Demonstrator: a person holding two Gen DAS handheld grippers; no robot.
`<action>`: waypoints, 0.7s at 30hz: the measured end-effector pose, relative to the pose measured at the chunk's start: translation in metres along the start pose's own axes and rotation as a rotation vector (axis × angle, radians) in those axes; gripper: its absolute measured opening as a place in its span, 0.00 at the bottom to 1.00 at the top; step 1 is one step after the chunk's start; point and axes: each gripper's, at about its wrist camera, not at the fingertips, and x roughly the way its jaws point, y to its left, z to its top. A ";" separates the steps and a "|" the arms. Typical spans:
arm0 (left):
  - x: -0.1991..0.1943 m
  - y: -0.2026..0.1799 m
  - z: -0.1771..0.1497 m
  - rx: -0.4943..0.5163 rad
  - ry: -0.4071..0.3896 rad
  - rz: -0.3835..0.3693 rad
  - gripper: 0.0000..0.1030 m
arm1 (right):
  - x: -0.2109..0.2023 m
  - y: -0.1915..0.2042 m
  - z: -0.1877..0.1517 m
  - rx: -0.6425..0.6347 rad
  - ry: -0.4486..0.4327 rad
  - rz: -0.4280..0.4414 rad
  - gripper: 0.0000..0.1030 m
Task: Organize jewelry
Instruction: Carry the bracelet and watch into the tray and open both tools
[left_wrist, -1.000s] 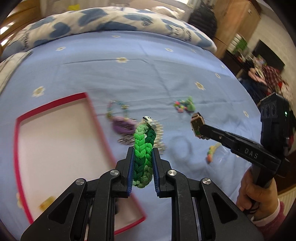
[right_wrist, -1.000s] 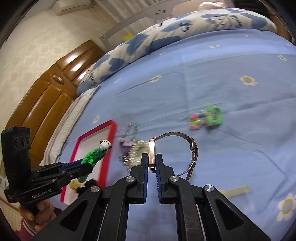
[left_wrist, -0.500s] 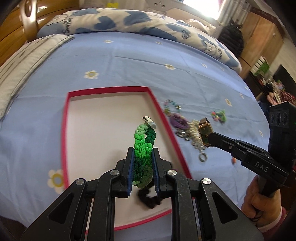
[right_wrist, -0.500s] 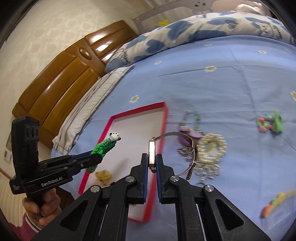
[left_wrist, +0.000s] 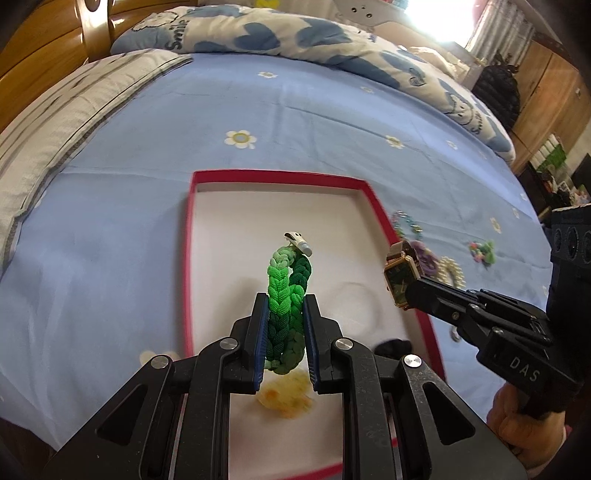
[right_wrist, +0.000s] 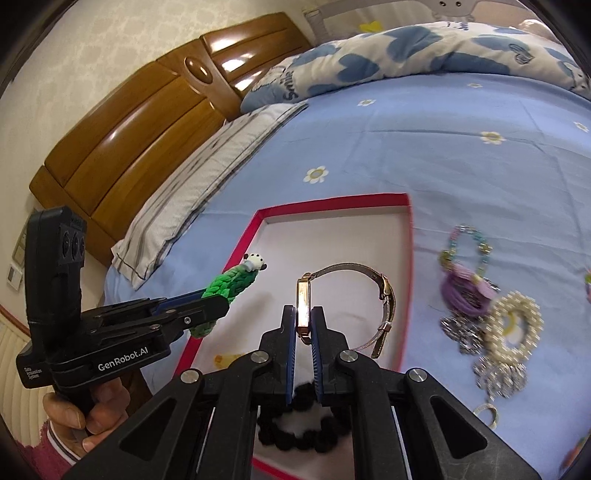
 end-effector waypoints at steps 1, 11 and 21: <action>0.003 0.003 0.002 0.000 0.002 0.004 0.16 | 0.007 0.001 0.003 -0.005 0.008 0.002 0.07; 0.036 0.010 0.006 0.031 0.053 0.060 0.16 | 0.066 0.000 0.012 -0.056 0.125 -0.027 0.07; 0.053 0.016 -0.004 0.027 0.105 0.078 0.18 | 0.075 -0.009 0.010 -0.028 0.172 0.005 0.13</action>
